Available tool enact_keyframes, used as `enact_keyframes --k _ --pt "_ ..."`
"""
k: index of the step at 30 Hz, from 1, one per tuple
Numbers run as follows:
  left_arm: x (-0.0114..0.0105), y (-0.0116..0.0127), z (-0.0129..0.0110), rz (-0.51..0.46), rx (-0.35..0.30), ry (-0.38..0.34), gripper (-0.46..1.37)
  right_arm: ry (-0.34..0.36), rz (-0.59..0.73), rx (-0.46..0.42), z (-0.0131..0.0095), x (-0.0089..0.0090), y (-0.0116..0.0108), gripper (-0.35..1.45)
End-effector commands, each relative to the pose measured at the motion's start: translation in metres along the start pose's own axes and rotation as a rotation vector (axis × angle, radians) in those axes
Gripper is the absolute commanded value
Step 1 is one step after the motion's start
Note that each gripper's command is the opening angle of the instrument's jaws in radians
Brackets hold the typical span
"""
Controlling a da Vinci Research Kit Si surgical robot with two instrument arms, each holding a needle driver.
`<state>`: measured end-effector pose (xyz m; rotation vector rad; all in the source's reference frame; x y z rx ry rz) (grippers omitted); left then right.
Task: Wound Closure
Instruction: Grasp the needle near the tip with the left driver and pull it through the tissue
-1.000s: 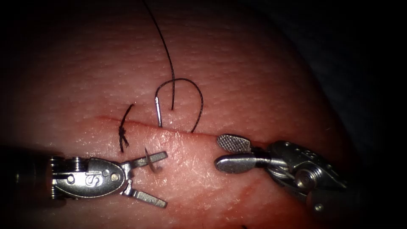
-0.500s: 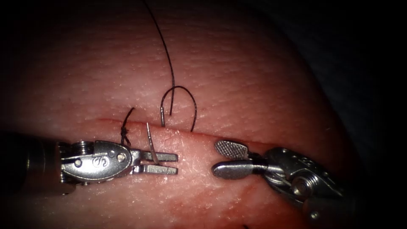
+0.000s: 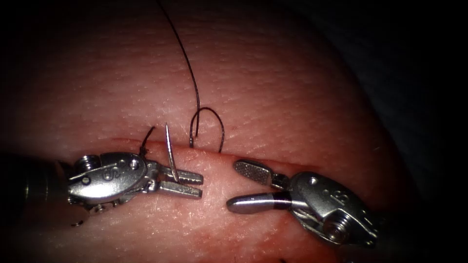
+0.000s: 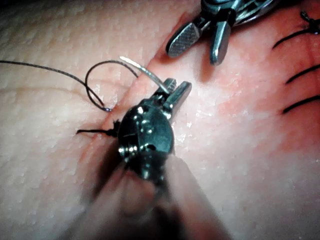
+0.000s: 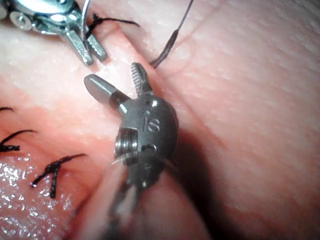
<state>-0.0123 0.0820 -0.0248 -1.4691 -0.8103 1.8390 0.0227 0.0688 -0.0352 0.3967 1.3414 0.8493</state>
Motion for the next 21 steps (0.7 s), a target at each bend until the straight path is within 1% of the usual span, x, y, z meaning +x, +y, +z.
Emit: enact_keyframes --k 1,6,8,10,12,15,17,19,21 --pt "0.0003 0.0000 0.0001 -0.034 -0.018 -0.005 -0.35 -0.006 -0.050 0.010 0.0001 0.0002 0.0000 1.09" --pt "0.0012 0.0000 -0.0003 -0.111 -0.030 -0.012 -0.35 -0.021 -0.108 0.050 0.0012 0.0001 -0.0009 1.09" --pt "0.0019 0.0002 -0.0008 -0.151 -0.046 -0.005 -0.35 -0.056 -0.146 0.065 0.0017 -0.0001 -0.0013 1.09" --pt "0.0024 0.0003 -0.0012 -0.191 -0.055 0.002 -0.35 -0.064 -0.158 0.066 0.0020 -0.0002 -0.0014 1.09" --pt "0.0034 0.0005 -0.0018 -0.283 -0.066 0.000 -0.35 -0.075 -0.176 0.064 0.0023 -0.0003 -0.0015 1.08" --pt "0.0046 0.0007 -0.0023 -0.365 -0.078 0.000 -0.35 -0.095 -0.195 0.061 0.0026 -0.0005 -0.0014 1.07" --pt "0.0057 0.0011 -0.0027 -0.423 -0.084 0.001 -0.35 -0.129 -0.205 0.053 0.0027 -0.0009 -0.0011 1.06" --pt "0.0064 0.0013 -0.0028 -0.447 -0.087 -0.001 -0.35 -0.157 -0.215 0.046 0.0028 -0.0013 -0.0009 1.06" --pt "0.0073 0.0016 -0.0030 -0.485 -0.093 -0.001 -0.35 -0.189 -0.224 0.028 0.0029 -0.0021 -0.0006 1.05"
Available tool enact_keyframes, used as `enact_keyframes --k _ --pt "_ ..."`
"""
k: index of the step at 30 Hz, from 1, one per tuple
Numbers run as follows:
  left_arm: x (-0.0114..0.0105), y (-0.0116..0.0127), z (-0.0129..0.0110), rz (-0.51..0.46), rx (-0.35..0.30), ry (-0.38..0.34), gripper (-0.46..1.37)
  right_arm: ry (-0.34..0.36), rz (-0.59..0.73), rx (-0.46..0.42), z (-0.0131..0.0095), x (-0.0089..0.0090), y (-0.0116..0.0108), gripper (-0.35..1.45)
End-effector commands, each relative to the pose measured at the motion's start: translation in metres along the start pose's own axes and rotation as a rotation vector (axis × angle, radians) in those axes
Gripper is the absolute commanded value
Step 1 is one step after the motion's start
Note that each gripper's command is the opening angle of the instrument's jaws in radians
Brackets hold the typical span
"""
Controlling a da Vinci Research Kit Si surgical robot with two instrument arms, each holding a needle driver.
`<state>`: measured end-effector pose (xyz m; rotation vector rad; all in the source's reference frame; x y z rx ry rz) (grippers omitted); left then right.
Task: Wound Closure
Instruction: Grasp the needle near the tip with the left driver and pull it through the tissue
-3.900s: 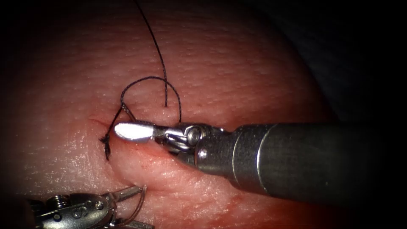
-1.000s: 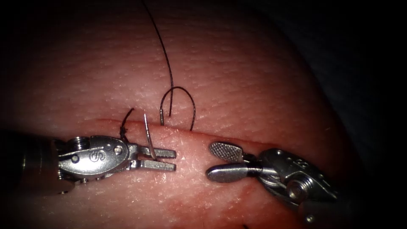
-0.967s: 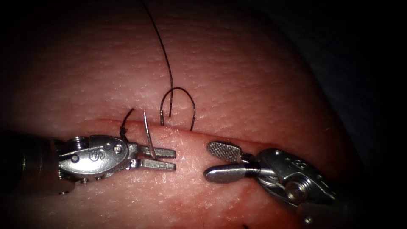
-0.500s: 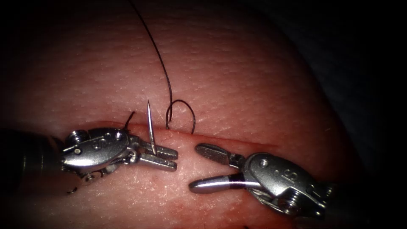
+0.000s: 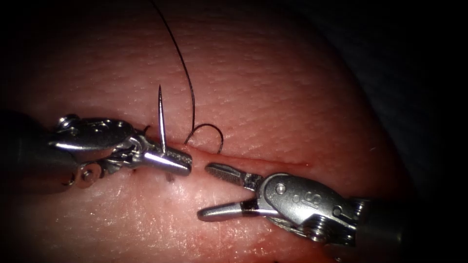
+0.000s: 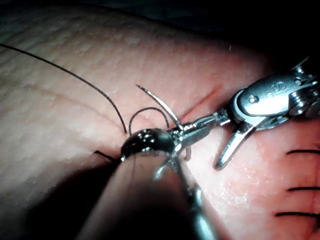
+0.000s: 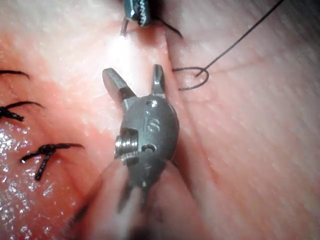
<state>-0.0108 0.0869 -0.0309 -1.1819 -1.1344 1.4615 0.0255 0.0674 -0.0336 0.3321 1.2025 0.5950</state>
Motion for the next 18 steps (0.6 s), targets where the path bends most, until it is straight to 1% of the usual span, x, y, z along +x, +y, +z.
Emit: enact_keyframes --k 1,2,4,5,7,11,14,18 --pt "0.0005 0.0003 0.0000 -0.025 -0.019 -0.002 -0.35 -0.022 -0.005 -0.003 0.0002 -0.0004 0.0002 1.05" --pt "0.0006 0.0005 -0.0001 -0.044 -0.022 -0.001 -0.35 -0.028 -0.006 -0.006 0.0003 -0.0006 0.0002 1.05" --pt "0.0011 0.0009 -0.0002 -0.084 -0.026 -0.005 -0.35 -0.064 -0.012 -0.013 0.0006 -0.0012 0.0002 1.05" --pt "0.0013 0.0011 -0.0003 -0.117 -0.028 -0.008 -0.35 -0.087 -0.015 -0.013 0.0008 -0.0016 0.0001 1.05" --pt "0.0017 0.0013 -0.0004 -0.185 -0.031 -0.016 -0.35 -0.107 -0.028 -0.013 0.0010 -0.0018 0.0000 1.05" --pt "0.0024 0.0015 -0.0008 -0.268 -0.036 -0.026 -0.35 -0.128 -0.035 -0.014 0.0011 -0.0019 -0.0001 1.04" --pt "0.0036 0.0017 -0.0011 -0.336 -0.039 -0.031 -0.35 -0.137 -0.043 -0.013 0.0010 -0.0021 -0.0001 1.04" --pt "0.0047 0.0022 -0.0016 -0.388 -0.047 -0.039 -0.35 -0.159 -0.046 -0.012 0.0010 -0.0025 -0.0002 1.04"
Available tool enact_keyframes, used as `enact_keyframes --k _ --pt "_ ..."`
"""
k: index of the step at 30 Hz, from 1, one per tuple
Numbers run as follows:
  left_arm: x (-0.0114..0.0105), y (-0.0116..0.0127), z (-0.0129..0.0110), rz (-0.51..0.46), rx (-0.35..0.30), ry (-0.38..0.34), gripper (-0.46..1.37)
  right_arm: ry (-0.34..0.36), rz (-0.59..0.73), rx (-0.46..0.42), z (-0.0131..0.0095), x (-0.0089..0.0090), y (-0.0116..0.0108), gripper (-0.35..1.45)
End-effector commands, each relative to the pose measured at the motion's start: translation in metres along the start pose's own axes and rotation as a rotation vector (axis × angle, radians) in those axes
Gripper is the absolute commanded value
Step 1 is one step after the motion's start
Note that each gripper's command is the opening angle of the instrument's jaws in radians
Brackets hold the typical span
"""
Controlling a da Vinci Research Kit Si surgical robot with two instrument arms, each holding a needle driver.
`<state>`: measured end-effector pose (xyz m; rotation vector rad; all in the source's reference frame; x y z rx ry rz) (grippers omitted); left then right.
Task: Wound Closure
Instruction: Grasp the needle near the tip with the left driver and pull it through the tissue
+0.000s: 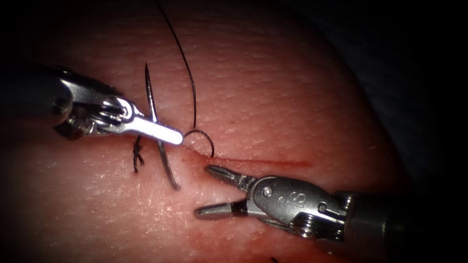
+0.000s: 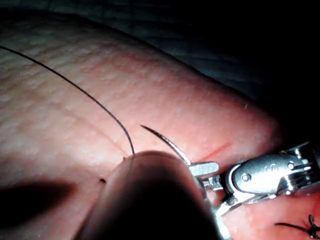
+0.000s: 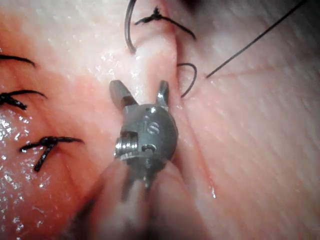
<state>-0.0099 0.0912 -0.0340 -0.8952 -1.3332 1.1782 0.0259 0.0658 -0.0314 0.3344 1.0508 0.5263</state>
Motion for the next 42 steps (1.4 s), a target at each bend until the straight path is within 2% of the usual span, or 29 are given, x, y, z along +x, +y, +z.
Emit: enact_keyframes --k 1,7,12,15,18,20,21,23,24,27,34,38,42 --pt "0.0004 0.0003 -0.0002 -0.018 -0.018 -0.005 -0.35 -0.006 -0.007 0.001 0.0001 -0.0001 0.0000 1.03" --pt "0.0012 0.0025 -0.0017 -0.039 -0.029 -0.016 -0.35 -0.016 -0.013 0.001 0.0003 -0.0008 0.0000 1.03" --pt "0.0013 0.0047 -0.0029 -0.009 -0.038 -0.021 -0.35 -0.022 -0.014 0.001 0.0003 -0.0009 0.0001 1.03" --pt "0.0013 0.0058 -0.0033 0.048 -0.042 -0.017 -0.35 -0.022 -0.014 0.001 0.0003 -0.0008 0.0001 1.03" --pt "0.0009 0.0070 -0.0035 0.265 -0.038 0.010 -0.35 -0.022 -0.019 0.001 0.0003 -0.0008 0.0002 1.03" --pt "0.0008 0.0074 -0.0035 0.373 -0.014 0.037 -0.35 -0.022 -0.019 0.001 0.0003 -0.0008 0.0002 1.03" --pt "0.0007 0.0080 -0.0035 0.520 0.029 0.077 -0.35 -0.022 -0.019 0.000 0.0003 -0.0008 0.0003 1.03" --pt "0.0007 0.0083 -0.0035 0.670 0.050 0.096 -0.35 -0.022 -0.019 0.000 0.0004 -0.0008 0.0004 1.03" --pt "0.0005 0.0088 -0.0034 0.872 0.083 0.116 -0.35 -0.022 -0.019 -0.001 0.0004 -0.0008 0.0004 1.03" --pt "0.0004 0.0091 -0.0032 1.047 0.148 0.134 -0.35 -0.022 -0.019 -0.001 0.0004 -0.0008 0.0004 1.03" --pt "0.0019 0.0096 -0.0033 1.270 0.262 0.267 -0.35 -0.022 -0.018 -0.001 0.0005 -0.0008 0.0004 1.03" --pt "0.0028 0.0099 -0.0037 1.334 0.284 0.331 -0.35 -0.022 -0.019 -0.001 0.0004 -0.0008 0.0004 1.03" --pt "0.0036 0.0102 -0.0043 1.372 0.307 0.355 -0.35 -0.022 -0.019 -0.001 0.0004 -0.0008 0.0004 1.03"
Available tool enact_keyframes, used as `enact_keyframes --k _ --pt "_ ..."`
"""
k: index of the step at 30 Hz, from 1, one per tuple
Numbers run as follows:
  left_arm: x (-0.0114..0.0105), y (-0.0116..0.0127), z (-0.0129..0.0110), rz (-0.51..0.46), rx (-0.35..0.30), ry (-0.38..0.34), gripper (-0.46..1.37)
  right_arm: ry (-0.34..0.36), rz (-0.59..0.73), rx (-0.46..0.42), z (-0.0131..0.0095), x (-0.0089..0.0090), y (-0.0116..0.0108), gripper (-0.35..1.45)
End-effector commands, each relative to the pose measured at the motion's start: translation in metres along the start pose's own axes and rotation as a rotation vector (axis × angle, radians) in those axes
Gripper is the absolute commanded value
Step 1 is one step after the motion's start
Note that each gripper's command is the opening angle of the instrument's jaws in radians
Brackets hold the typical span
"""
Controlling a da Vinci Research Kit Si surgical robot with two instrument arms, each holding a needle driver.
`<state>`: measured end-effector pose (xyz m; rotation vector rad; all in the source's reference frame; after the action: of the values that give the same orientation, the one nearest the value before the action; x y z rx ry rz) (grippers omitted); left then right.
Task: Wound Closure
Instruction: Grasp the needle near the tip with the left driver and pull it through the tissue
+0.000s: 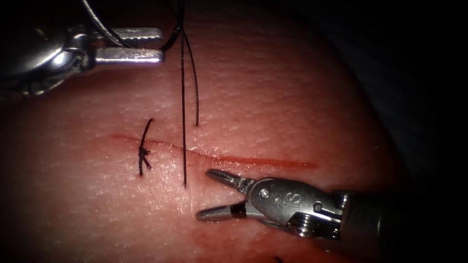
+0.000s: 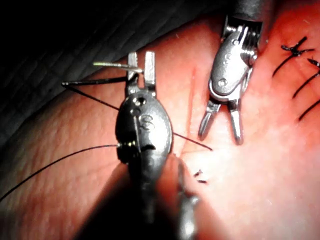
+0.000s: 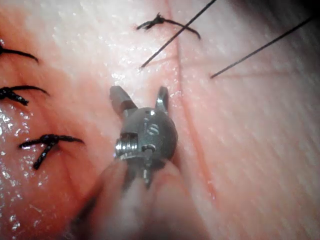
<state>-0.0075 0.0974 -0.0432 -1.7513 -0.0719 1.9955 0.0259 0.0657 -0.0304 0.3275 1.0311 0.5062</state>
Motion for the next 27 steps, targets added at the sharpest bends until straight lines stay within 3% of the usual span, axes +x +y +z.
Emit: enact_keyframes --k 1,17,23,27 --pt "0.0002 -0.0003 -0.0002 0.006 0.006 -0.004 -0.35 0.000 0.000 0.001 0.0000 0.0000 0.0000 1.03" --pt "0.0027 -0.0045 -0.0019 0.054 0.090 -0.034 -0.35 0.000 0.000 0.001 0.0000 0.0000 0.0001 1.03" --pt "0.0011 -0.0035 -0.0023 0.066 0.077 -0.069 -0.35 0.000 0.000 0.001 0.0000 0.0000 0.0001 1.03" --pt "-0.0015 -0.0024 -0.0024 0.066 0.081 -0.090 -0.35 0.000 0.000 0.001 0.0000 0.0000 0.0001 1.02"
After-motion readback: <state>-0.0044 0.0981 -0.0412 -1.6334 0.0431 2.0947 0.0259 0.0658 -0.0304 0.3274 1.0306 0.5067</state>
